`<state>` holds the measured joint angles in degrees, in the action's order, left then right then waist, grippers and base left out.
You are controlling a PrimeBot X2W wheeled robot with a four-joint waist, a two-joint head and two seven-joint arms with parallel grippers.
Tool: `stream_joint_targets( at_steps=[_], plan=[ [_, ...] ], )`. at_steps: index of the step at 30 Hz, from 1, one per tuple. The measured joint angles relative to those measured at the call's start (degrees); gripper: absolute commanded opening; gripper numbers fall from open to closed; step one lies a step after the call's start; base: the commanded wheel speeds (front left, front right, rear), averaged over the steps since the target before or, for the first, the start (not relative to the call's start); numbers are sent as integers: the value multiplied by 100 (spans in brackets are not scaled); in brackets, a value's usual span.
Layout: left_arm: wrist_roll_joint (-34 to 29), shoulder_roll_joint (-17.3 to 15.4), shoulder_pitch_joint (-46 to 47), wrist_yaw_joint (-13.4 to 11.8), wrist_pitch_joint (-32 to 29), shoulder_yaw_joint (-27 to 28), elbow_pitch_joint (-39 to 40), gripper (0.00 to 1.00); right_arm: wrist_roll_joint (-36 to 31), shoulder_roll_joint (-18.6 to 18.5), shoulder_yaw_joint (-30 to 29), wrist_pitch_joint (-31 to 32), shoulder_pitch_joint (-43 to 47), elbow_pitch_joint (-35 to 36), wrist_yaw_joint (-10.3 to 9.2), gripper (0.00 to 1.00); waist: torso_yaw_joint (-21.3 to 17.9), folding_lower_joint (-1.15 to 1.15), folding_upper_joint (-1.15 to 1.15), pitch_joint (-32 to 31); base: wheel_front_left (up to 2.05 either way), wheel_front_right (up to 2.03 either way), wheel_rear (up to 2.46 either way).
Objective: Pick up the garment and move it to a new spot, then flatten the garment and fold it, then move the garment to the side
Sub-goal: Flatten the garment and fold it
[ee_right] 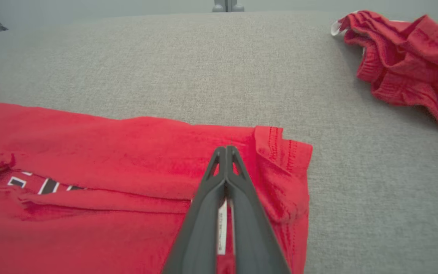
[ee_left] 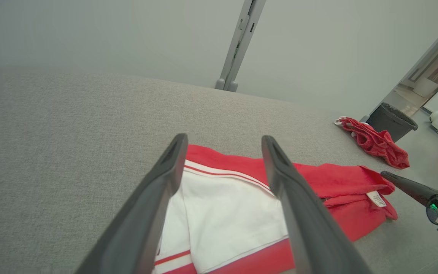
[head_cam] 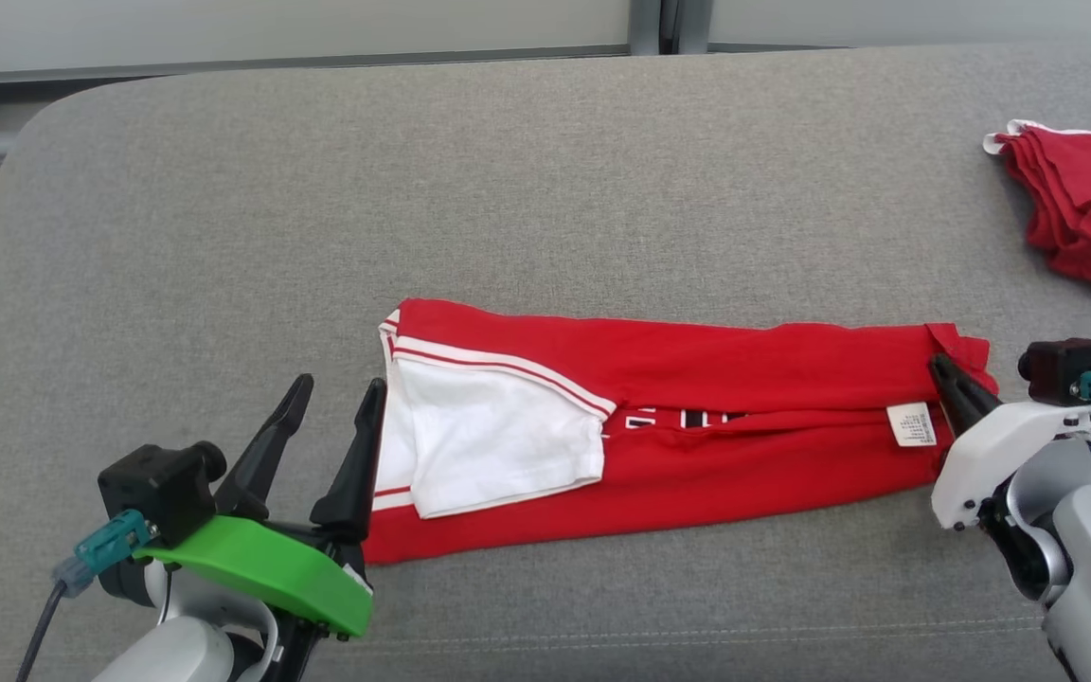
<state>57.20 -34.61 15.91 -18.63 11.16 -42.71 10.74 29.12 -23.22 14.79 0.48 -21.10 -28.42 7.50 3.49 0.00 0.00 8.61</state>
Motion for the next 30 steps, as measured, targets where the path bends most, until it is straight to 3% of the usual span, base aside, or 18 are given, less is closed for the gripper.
stream_joint_targets(
  at_steps=[8,21,30],
  plan=[
    [13,-4,-4,31,2,3,-1,100,-402,628,-642,-553,-302,-1337,0,0,227,0,0,98,0,0,0],
    [68,-20,-34,47,0,12,29,100,-856,721,-1200,-1149,-1054,-2709,0,0,196,0,0,152,0,0,0],
    [110,-60,-68,47,-10,26,65,100,-857,619,-1243,-1296,-1214,-3257,0,0,142,0,0,209,0,0,0]
  ],
)
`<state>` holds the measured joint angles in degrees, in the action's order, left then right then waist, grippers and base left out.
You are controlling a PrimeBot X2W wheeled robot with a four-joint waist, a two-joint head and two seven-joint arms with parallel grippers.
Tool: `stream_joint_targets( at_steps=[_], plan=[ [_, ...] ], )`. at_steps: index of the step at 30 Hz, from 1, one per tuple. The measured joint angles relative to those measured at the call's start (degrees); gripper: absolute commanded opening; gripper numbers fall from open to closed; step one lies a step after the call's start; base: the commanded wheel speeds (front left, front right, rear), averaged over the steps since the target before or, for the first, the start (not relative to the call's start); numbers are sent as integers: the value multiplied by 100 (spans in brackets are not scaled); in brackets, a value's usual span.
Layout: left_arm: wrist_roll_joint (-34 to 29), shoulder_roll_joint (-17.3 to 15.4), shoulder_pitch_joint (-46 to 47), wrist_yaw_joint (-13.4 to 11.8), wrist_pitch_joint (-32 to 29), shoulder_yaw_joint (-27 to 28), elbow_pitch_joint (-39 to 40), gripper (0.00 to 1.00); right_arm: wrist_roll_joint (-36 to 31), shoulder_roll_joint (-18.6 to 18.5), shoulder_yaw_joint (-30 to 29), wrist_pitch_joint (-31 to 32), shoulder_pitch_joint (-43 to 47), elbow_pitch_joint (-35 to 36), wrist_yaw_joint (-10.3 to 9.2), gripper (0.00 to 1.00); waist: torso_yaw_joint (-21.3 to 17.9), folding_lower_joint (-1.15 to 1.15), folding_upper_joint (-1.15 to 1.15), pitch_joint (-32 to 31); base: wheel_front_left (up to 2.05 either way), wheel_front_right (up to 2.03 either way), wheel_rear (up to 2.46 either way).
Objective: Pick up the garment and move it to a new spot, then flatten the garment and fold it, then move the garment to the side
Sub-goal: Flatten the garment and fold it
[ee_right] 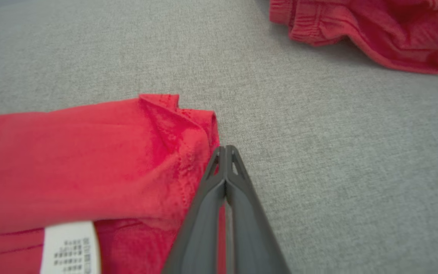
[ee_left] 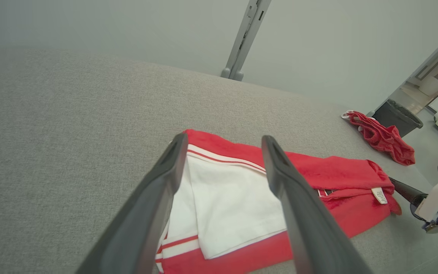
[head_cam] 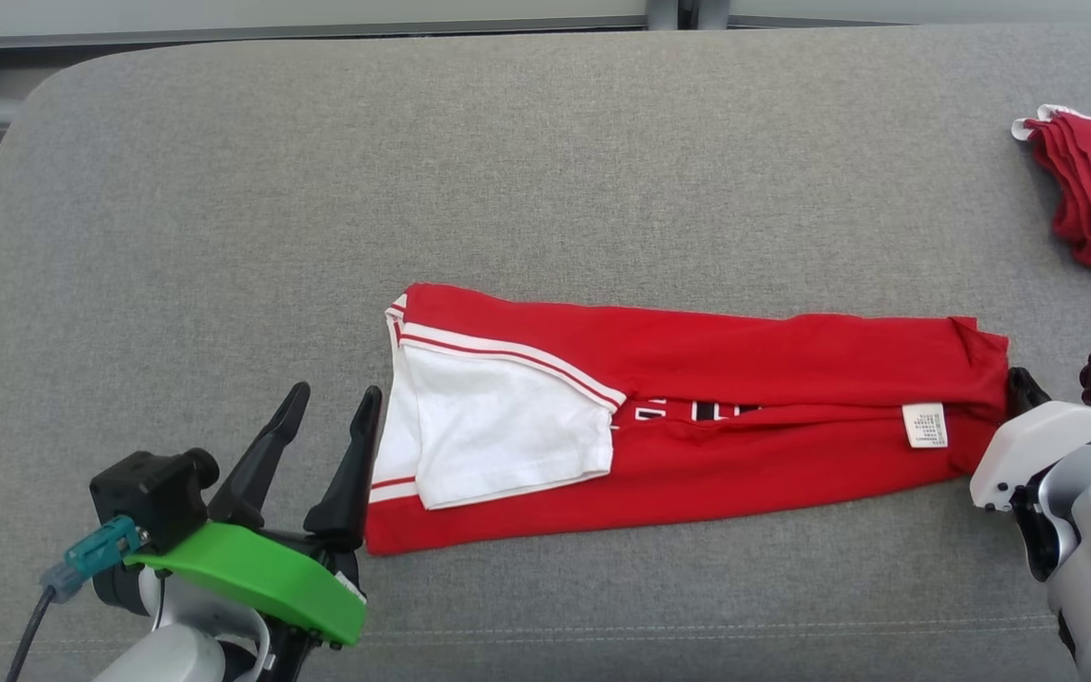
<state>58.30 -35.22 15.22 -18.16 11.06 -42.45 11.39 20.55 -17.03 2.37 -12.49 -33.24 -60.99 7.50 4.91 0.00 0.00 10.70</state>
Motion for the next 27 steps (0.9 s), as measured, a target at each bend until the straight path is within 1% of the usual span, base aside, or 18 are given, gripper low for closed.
stream_joint_targets(
  at_steps=[8,11,12,14,15,16,20,24,27],
  plan=[
    [15,-34,-48,-51,-5,33,51,100,216,-38,148,-125,20,-112,0,0,-96,0,0,46,0,0,0],
    [15,-30,-48,-53,-4,29,60,100,414,-198,143,-190,78,143,0,0,-136,0,0,29,0,0,0],
    [15,-24,-49,-54,5,27,65,100,464,-234,152,-204,101,237,0,19,-148,0,0,21,0,0,0],
    [15,-18,-54,-58,10,21,66,100,553,-309,188,-223,154,443,0,50,-174,0,0,3,0,0,0],
    [15,-11,-57,-59,11,18,66,100,630,-346,200,-224,187,558,0,85,-185,0,0,-9,0,0,0],
    [15,-2,-62,-59,12,13,66,100,694,-389,215,-224,227,675,0,100,-197,0,0,-22,0,0,0],
    [34,38,-112,-58,41,0,51,100,870,-561,383,-93,388,1127,0,100,-249,0,0,-69,0,0,0],
    [46,103,-121,-49,62,-18,15,100,1168,-576,627,360,569,1624,0,100,-277,0,0,-114,0,0,0],
    [51,153,-121,-15,69,-26,-15,100,1335,-623,736,662,697,1859,0,100,-255,0,0,-118,0,0,0]
  ],
)
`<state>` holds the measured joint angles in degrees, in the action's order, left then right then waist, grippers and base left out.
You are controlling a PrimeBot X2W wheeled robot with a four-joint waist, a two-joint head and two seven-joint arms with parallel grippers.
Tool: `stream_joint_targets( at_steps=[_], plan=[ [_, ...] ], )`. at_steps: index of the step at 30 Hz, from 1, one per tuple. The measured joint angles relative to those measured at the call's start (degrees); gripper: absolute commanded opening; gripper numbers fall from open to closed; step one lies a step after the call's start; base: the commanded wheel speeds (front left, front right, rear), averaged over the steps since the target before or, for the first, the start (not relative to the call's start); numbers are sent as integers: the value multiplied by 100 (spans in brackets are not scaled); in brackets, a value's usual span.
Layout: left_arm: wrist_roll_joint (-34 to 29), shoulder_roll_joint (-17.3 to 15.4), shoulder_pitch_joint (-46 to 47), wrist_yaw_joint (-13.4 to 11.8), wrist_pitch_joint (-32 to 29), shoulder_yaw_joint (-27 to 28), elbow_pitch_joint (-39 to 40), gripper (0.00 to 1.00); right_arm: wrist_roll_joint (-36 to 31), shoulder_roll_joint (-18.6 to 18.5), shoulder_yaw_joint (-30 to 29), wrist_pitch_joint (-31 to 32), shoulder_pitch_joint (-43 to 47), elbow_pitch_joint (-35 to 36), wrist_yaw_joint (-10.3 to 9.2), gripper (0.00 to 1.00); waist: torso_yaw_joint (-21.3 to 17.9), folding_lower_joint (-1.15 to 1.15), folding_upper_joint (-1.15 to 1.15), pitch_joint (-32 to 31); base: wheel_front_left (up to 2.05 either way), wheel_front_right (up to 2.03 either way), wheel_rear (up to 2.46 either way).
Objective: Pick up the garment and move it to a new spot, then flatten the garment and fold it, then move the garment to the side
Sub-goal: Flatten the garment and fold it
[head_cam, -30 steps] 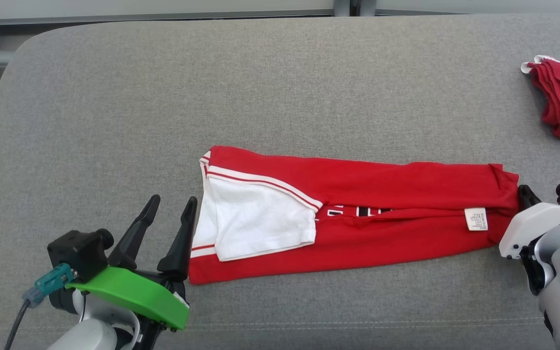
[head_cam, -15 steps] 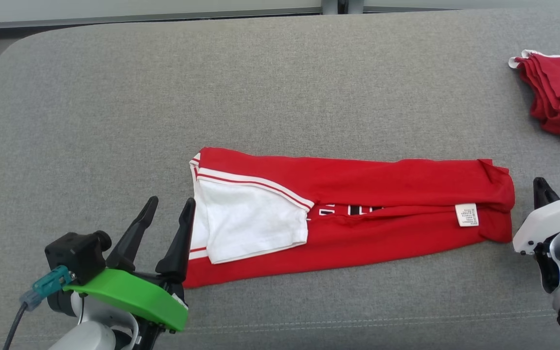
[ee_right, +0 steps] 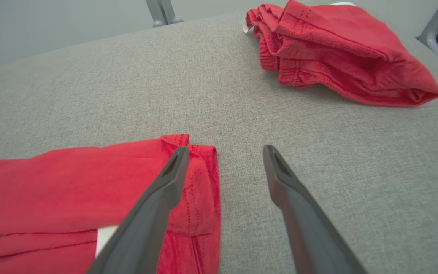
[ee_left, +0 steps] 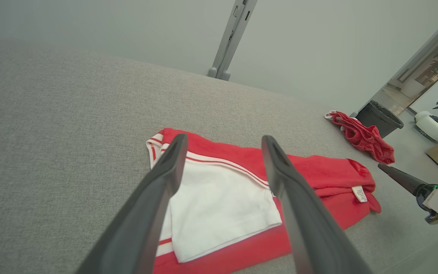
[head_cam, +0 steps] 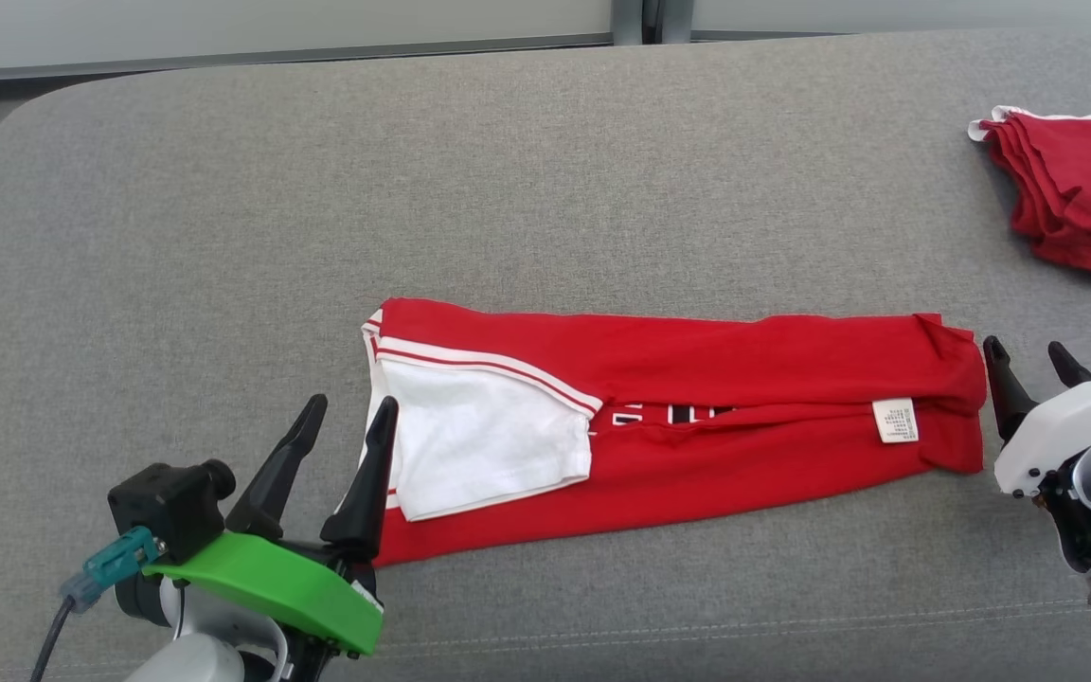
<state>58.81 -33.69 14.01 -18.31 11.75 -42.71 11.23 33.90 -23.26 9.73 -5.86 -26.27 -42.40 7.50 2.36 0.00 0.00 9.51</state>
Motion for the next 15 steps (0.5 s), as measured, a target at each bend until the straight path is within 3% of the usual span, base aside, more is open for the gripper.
stream_joint_targets(
  at_steps=[6,15],
  plan=[
    [7,43,2,27,21,3,-45,100,197,-18,75,350,124,55,0,100,127,0,0,42,0,0,0],
    [7,47,7,73,52,30,-80,100,390,98,169,643,66,-441,-1,100,336,0,0,138,0,0,0]
  ],
)
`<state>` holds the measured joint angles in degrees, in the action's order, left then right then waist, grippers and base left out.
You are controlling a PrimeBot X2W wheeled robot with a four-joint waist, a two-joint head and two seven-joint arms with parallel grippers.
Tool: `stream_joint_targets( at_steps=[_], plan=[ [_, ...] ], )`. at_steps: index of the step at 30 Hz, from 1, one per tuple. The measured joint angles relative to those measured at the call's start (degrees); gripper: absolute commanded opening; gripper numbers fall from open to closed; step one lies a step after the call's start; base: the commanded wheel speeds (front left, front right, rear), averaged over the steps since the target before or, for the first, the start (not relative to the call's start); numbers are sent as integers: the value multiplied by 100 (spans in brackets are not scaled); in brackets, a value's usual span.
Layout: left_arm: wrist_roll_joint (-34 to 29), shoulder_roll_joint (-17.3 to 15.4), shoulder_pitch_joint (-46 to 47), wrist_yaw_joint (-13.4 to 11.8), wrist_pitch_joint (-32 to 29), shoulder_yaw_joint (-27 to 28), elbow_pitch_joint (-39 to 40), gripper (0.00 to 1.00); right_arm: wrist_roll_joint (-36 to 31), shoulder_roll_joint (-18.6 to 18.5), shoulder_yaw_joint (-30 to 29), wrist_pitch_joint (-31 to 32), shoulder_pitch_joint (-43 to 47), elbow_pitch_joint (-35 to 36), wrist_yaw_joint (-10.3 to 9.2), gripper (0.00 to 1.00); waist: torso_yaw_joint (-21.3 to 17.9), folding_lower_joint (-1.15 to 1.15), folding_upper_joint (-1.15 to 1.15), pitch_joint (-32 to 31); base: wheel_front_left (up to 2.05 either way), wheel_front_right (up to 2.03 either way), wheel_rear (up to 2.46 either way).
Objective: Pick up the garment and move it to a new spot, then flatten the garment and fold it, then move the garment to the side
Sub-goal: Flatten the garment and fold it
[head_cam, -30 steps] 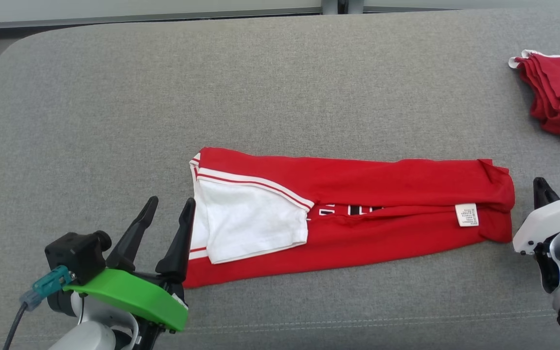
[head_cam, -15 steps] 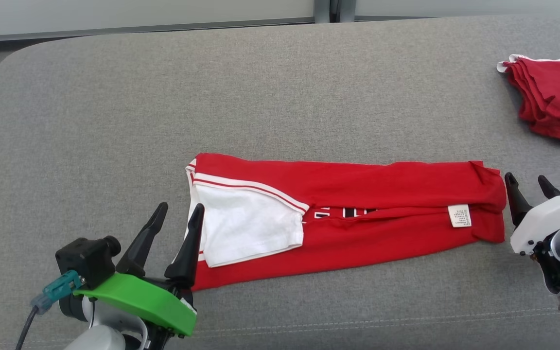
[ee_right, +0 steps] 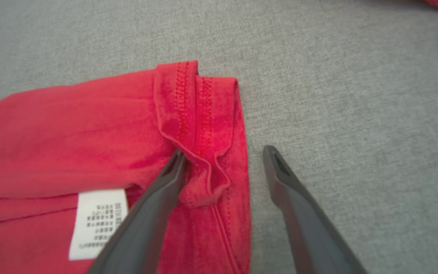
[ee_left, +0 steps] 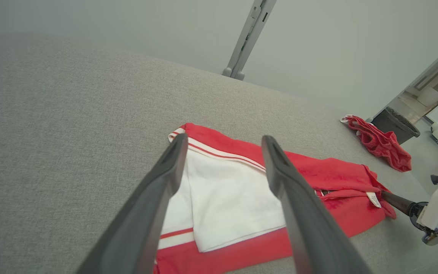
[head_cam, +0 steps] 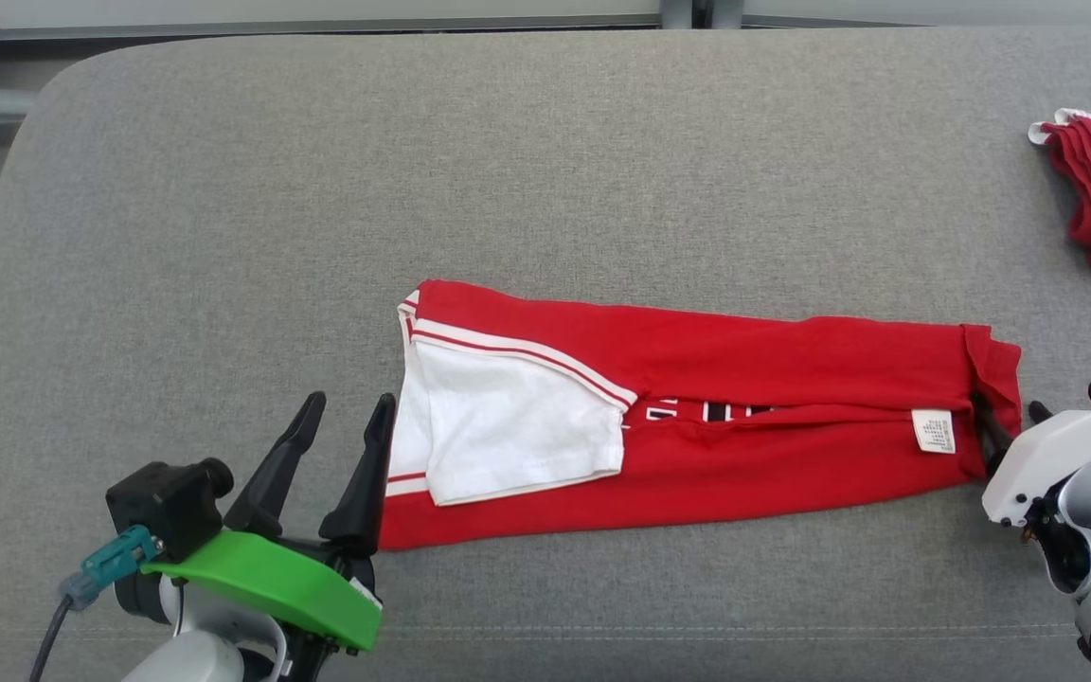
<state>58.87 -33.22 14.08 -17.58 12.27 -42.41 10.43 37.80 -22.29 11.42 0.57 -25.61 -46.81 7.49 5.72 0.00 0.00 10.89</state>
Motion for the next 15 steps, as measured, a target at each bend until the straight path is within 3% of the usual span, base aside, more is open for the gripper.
stream_joint_targets(
  at_steps=[3,4,5,6,7,8,15],
  plan=[
    [0,0,1,0,15,10,-12,100,100,14,107,63,-58,-51,-3,98,44,0,0,20,0,0,0],
    [0,0,2,0,15,13,-13,100,142,16,155,62,-62,-44,-4,67,53,0,0,25,0,0,0],
    [0,0,2,0,16,18,-15,100,164,12,223,62,-63,-26,-4,42,59,0,0,28,0,0,0],
    [0,0,2,0,18,24,-19,100,199,0,292,60,-63,3,-4,35,60,0,0,29,0,0,0],
    [0,0,2,0,19,30,-21,100,235,-9,344,43,-64,18,-4,7,58,0,0,29,0,0,0],
    [0,0,2,0,25,35,-24,100,276,-16,390,26,-68,23,-4,0,54,0,0,28,0,0,0],
    [0,-2,2,0,44,56,-30,100,746,-52,522,-40,-143,43,5,0,8,0,0,17,0,0,0]
  ],
)
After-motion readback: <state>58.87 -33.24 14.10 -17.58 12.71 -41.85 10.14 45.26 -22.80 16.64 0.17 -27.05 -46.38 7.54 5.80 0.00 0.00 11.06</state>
